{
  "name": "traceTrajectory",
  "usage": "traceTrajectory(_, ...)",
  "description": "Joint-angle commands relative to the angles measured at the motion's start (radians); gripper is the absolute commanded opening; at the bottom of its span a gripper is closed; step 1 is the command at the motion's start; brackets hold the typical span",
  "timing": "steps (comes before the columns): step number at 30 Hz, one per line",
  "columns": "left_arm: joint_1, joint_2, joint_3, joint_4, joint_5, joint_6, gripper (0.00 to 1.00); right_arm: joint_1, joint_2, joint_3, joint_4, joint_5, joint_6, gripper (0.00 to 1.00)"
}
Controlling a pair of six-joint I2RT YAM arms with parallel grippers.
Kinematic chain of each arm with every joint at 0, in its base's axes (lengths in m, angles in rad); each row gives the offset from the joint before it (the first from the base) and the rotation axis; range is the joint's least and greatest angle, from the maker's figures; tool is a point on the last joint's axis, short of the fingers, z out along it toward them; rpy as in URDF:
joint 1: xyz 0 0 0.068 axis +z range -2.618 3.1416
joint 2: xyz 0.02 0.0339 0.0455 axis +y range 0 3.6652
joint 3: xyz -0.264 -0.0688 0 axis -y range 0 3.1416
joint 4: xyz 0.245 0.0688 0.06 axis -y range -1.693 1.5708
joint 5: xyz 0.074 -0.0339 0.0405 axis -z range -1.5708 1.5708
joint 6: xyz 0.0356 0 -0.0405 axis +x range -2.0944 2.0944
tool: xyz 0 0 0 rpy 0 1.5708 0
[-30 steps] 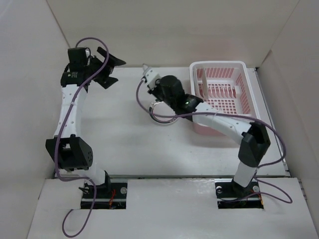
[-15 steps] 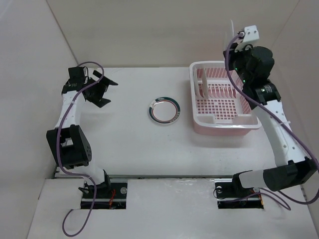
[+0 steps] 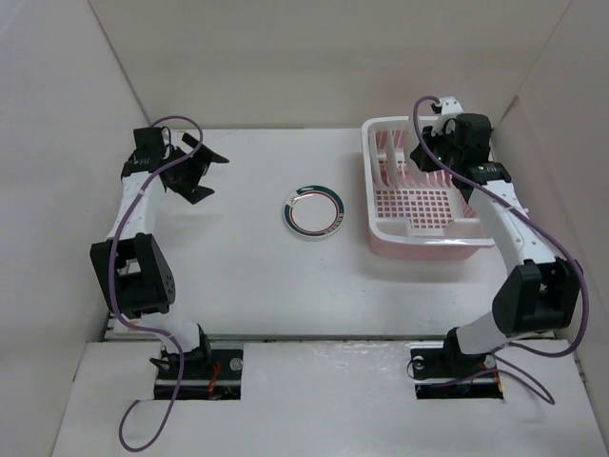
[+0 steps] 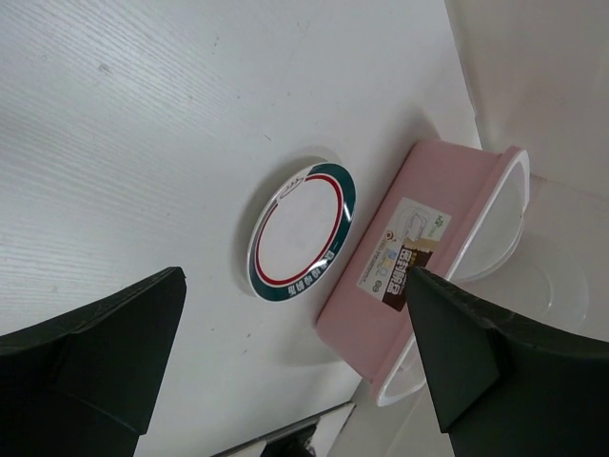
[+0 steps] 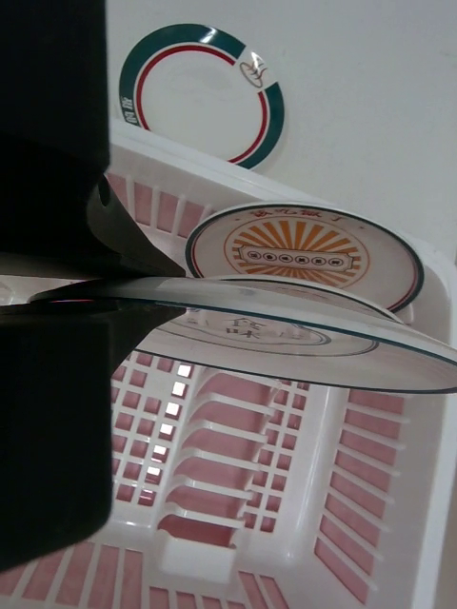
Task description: Load the plates into the dish rack
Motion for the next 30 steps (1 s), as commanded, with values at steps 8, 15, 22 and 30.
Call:
traceTrajectory(8, -0.008, -0.001, 0.062, -0.006, -0.026, 0.043, 1.00, -0.004, 0.047, 0.005, 0.090, 0.005, 0.001, 0.00)
traceTrajectory(15, -0.008, 0.008, 0.062, -0.006, -0.026, 0.043, 1.00, -0.004, 0.102, 0.005, 0.119, 0.036, 0.001, 0.00)
traceTrajectory(22, -0.008, 0.008, 0.062, -0.006, -0.026, 0.043, 1.00, -0.004, 0.142, 0.034, 0.129, 0.068, 0.010, 0.00)
traceTrajectory(30, -0.008, 0.008, 0.052, -0.006, -0.026, 0.052, 1.00, -0.004, 0.187, 0.058, 0.138, 0.096, 0.010, 0.00)
